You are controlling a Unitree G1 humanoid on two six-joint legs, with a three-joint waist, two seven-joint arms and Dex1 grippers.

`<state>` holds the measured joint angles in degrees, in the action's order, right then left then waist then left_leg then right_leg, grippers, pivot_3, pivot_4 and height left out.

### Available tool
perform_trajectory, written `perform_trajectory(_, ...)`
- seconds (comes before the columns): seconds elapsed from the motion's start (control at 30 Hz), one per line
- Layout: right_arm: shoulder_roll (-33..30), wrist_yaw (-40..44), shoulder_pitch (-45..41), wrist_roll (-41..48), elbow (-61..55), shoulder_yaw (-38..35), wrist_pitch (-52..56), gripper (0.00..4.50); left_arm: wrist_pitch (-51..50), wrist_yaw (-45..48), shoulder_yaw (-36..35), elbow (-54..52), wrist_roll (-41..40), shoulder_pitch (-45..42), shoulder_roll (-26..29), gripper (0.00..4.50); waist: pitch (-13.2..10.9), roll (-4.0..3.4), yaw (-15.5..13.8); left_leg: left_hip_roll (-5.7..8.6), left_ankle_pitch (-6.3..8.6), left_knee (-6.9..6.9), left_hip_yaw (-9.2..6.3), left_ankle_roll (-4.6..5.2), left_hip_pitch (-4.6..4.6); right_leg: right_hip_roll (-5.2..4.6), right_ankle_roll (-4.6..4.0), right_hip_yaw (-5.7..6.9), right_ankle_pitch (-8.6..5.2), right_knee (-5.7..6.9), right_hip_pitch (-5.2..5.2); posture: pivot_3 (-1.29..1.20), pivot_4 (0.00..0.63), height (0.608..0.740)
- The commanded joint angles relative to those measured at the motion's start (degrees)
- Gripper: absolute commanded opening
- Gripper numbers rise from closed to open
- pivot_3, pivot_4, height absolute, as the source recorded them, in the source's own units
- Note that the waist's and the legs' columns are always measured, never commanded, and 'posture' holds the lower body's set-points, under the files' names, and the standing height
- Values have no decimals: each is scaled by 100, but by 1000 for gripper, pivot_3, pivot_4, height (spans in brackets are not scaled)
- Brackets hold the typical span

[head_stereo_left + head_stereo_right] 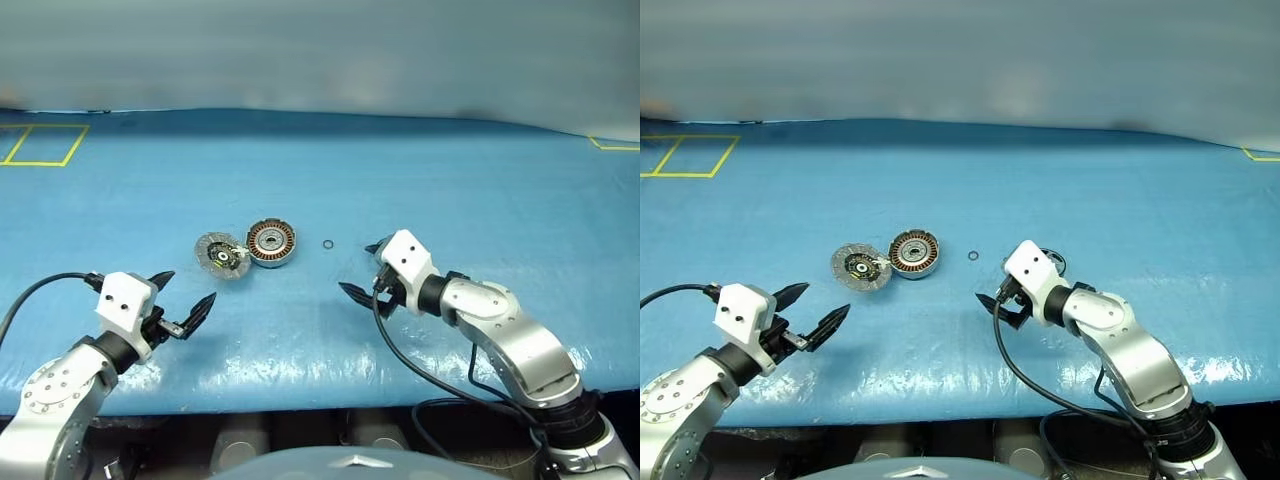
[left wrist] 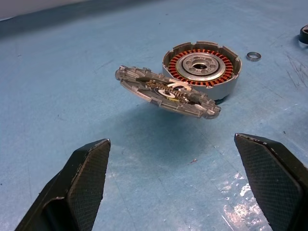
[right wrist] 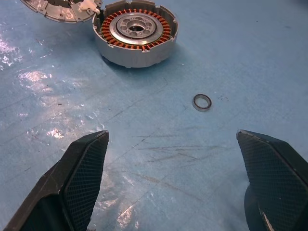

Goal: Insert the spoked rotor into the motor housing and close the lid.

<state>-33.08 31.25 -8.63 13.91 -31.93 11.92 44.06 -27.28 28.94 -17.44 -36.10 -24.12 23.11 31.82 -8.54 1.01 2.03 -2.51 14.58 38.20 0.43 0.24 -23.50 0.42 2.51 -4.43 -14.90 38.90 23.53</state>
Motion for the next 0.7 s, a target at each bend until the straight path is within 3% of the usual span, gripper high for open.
perform_trajectory(0.03,50,-29,-19,-49,-132,-4,-140,4479,111,64,-23,-230,2,-39,33,4500,0,0,3,0,0,0,0,0,0,0,0,0,0,0,0,0,150,740)
perform_trajectory(0.7,152,9,148,-61,-79,44,-235,4479,61,305,103,-133,96,-50,113,4500,0,0,3,0,0,0,0,0,0,0,1,0,0,0,0,0,150,740)
